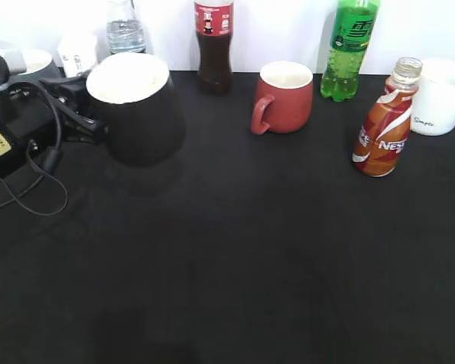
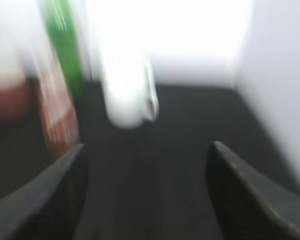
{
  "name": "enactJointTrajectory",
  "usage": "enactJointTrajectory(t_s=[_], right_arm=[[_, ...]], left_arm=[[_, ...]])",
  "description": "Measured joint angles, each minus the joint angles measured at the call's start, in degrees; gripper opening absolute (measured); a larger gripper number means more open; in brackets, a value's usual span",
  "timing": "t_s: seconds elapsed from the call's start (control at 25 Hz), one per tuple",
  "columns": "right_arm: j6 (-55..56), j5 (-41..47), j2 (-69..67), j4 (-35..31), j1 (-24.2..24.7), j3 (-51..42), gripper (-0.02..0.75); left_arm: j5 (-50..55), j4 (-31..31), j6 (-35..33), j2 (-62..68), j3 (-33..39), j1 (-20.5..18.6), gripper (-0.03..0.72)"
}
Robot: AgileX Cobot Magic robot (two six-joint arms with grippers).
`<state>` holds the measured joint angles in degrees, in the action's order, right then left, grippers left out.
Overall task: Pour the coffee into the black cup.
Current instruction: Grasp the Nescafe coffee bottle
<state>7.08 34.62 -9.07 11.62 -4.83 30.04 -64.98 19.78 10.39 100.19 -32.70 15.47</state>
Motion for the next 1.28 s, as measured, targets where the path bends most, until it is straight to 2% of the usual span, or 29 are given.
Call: enactJointTrajectory(t_s=[0.12,0.24,0.44,0.6,0.72,0.96,1.08,1.28], right_arm=[[-3.53,-27.64,-19.6,0.0,0.0,-2.06,0.568],[-3.55,-57.17,-37.61,0.4,0.0,-12.11,0.568],[3.47,-70.32,-59.38,0.4,0.0,-14.68,0.568],[4.25,-74.5,-67.33,4.42,0.0,-14.75,0.569],[4.36,-78.01,-75.51,7.96,0.0,-14.09,0.658],[0.99,-81.78,-89.42,9.5,0.0,-5.71,0.672],[-0.48,-85.66,-96.84,7.15,0.0,-1.37,0.672],[-1.16,-98.72,-107.26,6.36,0.0,5.42,0.665]], left_arm=[[0.2,0.0,0.0,0.0,-0.06,0.0,0.036],[0.28,0.0,0.05,0.0,-0.06,0.0,0.036],[0.28,0.0,0.05,0.0,-0.11,0.0,0.036],[0.33,0.0,0.05,0.0,-0.13,0.0,0.036],[0.33,-0.05,0.05,0.0,-0.14,0.0,0.036],[0.33,-0.05,0.05,0.0,-0.14,0.0,0.036],[0.77,0.0,0.05,0.0,-0.14,0.0,0.036],[0.77,0.24,0.05,0.0,-0.31,0.0,0.036]])
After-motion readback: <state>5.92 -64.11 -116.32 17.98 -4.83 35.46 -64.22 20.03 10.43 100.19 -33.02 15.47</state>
